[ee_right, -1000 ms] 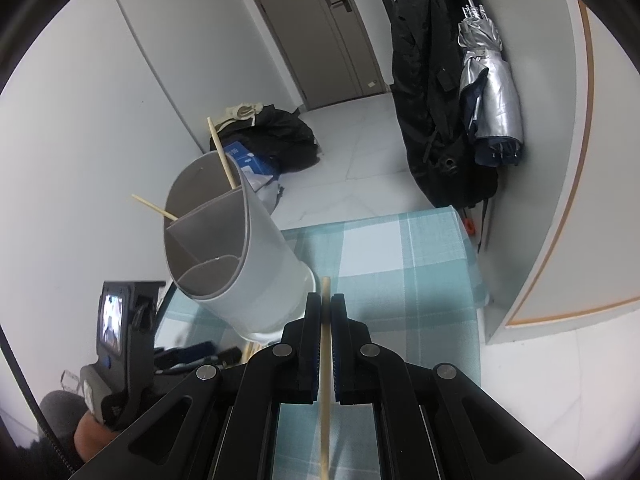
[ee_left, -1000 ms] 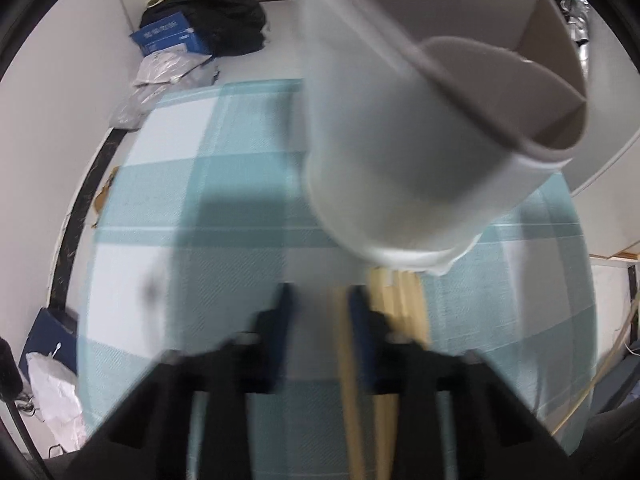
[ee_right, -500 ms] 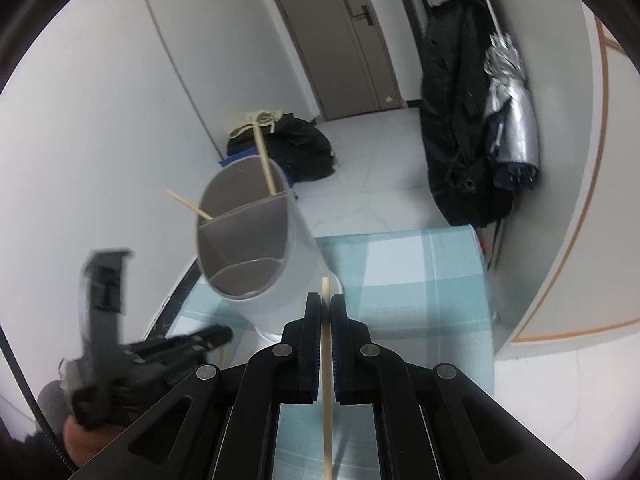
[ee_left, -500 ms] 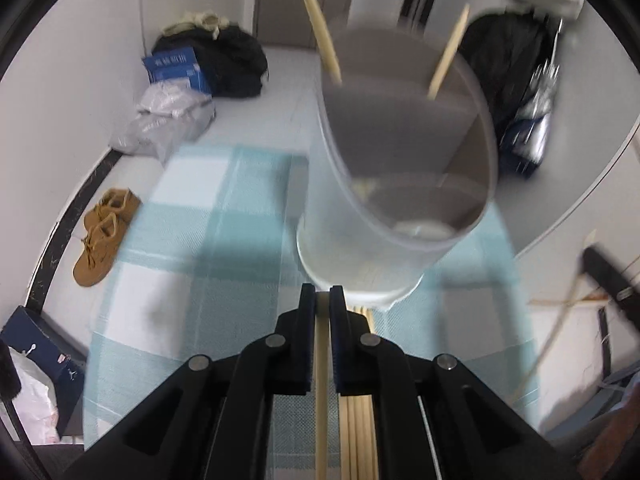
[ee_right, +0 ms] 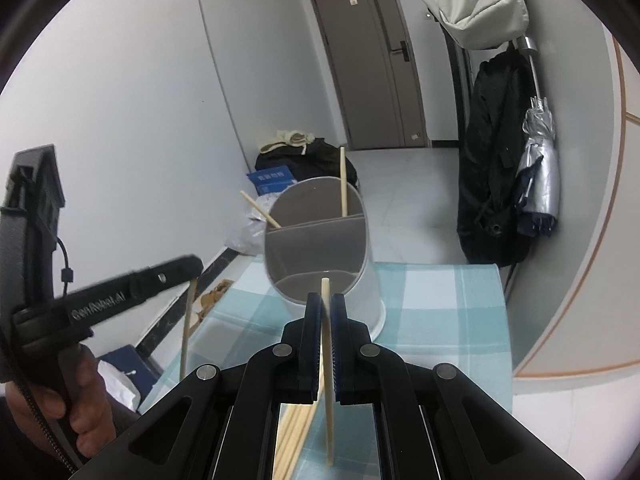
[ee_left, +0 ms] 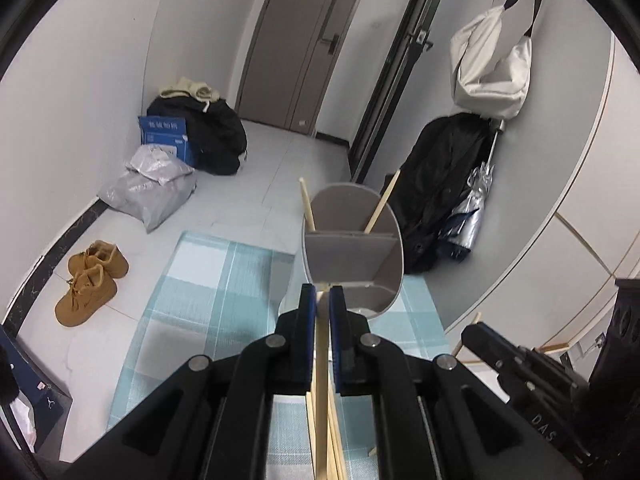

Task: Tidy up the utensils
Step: 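Raise both held chopsticks up above the white holder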

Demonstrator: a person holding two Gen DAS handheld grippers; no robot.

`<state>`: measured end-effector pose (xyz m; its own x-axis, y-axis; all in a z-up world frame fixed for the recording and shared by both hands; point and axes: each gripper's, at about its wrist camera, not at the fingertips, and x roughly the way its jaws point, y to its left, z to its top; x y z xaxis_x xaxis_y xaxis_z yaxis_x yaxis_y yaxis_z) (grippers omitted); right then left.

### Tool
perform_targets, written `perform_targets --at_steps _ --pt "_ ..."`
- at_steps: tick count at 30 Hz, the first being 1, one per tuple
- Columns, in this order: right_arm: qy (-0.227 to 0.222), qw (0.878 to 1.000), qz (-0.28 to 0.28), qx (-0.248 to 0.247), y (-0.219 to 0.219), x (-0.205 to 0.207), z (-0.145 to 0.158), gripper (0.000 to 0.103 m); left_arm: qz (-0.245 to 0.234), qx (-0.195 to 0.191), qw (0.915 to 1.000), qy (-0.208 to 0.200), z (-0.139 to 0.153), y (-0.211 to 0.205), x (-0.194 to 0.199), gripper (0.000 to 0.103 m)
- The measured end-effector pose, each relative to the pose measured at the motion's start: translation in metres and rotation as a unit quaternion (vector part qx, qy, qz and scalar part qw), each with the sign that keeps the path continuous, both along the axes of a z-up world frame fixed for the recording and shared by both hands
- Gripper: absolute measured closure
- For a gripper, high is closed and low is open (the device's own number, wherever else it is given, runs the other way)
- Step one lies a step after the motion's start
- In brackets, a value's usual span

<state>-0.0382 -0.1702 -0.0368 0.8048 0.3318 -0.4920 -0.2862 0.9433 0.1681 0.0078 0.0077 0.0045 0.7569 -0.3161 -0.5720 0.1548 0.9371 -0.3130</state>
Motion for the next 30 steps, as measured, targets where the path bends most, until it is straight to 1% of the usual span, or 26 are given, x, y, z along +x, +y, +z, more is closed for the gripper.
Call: perform_targets --at_steps 4,11,14,17,19,22,25,28,30 --pt "0.001 1.0 -0.01 0.008 -0.003 -0.001 0.001 0.099 0.008 -0.012 0.9997 -0.022 0.006 0.004 0.003 0.1" --pt "-0.014 1.0 -0.015 0.01 -0.007 -0.005 0.012 0.099 0.016 -0.029 0.9977 -0.059 0.034 0.008 0.008 0.1" --pt "-0.019 0.999 -0.014 0.022 -0.01 -0.004 0.023 0.099 0.02 -0.031 0.996 -0.082 0.048 0.008 0.016 0.1" --pt "-0.021 0.999 -0.017 0.037 -0.014 -0.001 0.043 0.099 0.026 -0.034 0.9934 -0.106 0.063 0.01 0.024 0.1" --pt "-0.03 0.999 -0.017 0.041 -0.016 0.003 0.062 0.099 0.031 -0.035 0.9916 -0.121 0.075 0.011 0.032 0.1" --pt "-0.048 0.998 -0.012 0.042 -0.016 0.014 0.099 0.099 0.035 -0.047 0.989 -0.136 0.089 0.015 0.047 0.1" --pt "-0.071 0.997 -0.008 0.039 -0.011 0.029 0.139 0.099 0.044 -0.047 0.9848 -0.161 0.103 0.016 0.061 0.1" --pt "-0.082 0.996 -0.006 0.042 -0.006 0.047 0.163 0.099 0.052 -0.049 0.9801 -0.185 0.114 0.017 0.078 0.1" --pt "-0.09 0.995 -0.01 0.041 -0.002 0.061 0.174 0.099 0.056 -0.05 0.9775 -0.197 0.116 0.017 0.084 0.1"
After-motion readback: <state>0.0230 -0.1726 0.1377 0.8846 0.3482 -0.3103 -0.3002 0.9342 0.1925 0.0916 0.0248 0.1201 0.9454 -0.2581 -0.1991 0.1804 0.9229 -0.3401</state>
